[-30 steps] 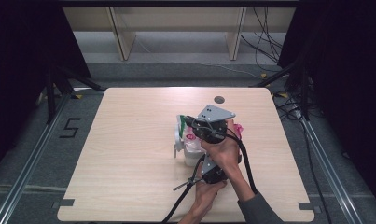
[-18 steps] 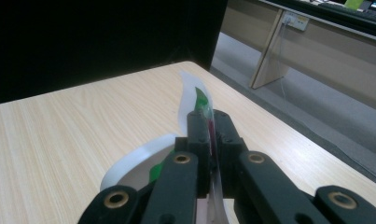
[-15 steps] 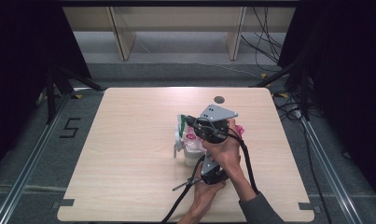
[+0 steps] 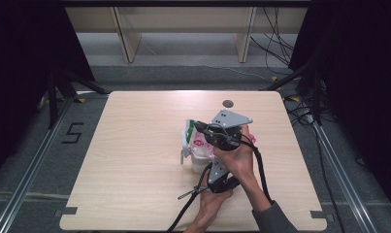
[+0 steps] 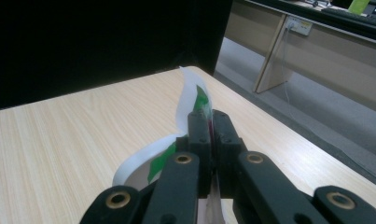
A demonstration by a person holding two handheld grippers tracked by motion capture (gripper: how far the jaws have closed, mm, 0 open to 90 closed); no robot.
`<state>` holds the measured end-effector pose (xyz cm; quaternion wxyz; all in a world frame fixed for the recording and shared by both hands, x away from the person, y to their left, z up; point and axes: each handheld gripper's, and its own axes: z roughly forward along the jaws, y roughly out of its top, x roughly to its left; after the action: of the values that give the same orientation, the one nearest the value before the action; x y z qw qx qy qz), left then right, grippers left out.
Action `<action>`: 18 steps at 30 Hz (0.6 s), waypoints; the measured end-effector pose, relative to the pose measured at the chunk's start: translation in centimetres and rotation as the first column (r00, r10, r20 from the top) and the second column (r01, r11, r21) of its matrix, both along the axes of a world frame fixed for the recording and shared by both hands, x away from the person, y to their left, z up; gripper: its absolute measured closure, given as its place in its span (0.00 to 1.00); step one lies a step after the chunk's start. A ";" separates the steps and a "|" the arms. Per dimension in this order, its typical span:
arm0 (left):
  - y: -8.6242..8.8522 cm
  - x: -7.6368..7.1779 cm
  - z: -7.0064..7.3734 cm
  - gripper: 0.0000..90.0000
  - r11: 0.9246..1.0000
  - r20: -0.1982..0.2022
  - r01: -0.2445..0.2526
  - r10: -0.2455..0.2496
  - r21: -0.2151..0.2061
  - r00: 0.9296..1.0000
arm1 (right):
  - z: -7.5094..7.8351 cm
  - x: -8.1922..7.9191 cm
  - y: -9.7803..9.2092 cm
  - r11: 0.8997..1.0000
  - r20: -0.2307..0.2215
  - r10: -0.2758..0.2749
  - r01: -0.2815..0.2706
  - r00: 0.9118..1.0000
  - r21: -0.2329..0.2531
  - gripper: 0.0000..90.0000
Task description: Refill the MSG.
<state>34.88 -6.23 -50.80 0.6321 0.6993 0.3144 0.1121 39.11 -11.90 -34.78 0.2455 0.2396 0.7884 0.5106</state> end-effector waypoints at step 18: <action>0.4 -0.8 -0.3 0.71 0.999 0.005 0.008 -0.008 0.041 1.000 | 0.8 -1.7 -3.1 0.999 0.008 -0.004 0.004 1.000 0.049 1.00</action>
<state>34.10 -5.82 -51.10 0.6188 0.7131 0.3078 0.1177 37.46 -14.96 -34.02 0.2437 0.2450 0.7743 0.5302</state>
